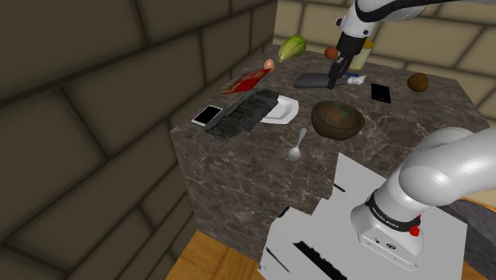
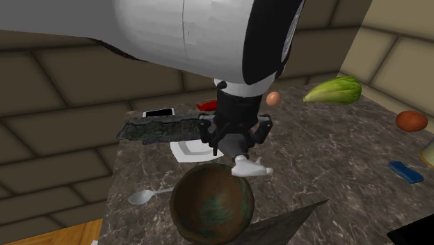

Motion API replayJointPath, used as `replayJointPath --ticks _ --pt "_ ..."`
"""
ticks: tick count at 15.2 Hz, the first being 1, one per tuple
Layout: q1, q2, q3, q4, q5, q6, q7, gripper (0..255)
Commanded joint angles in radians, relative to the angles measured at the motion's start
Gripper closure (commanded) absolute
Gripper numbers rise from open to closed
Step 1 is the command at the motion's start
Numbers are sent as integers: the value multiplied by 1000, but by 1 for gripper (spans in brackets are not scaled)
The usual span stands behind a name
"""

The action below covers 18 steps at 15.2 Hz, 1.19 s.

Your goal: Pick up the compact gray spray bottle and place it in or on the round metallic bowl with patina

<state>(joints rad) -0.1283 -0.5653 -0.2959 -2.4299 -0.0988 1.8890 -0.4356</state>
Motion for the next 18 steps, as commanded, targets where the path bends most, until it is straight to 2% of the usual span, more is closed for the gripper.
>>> replayJointPath --ticks 1,6,18 --pt "-15 -98 20 -65 -13 -33 18 255" --pt "-52 -348 65 -214 -24 -137 48 255" --pt "-67 -333 37 -367 -50 30 42 255"
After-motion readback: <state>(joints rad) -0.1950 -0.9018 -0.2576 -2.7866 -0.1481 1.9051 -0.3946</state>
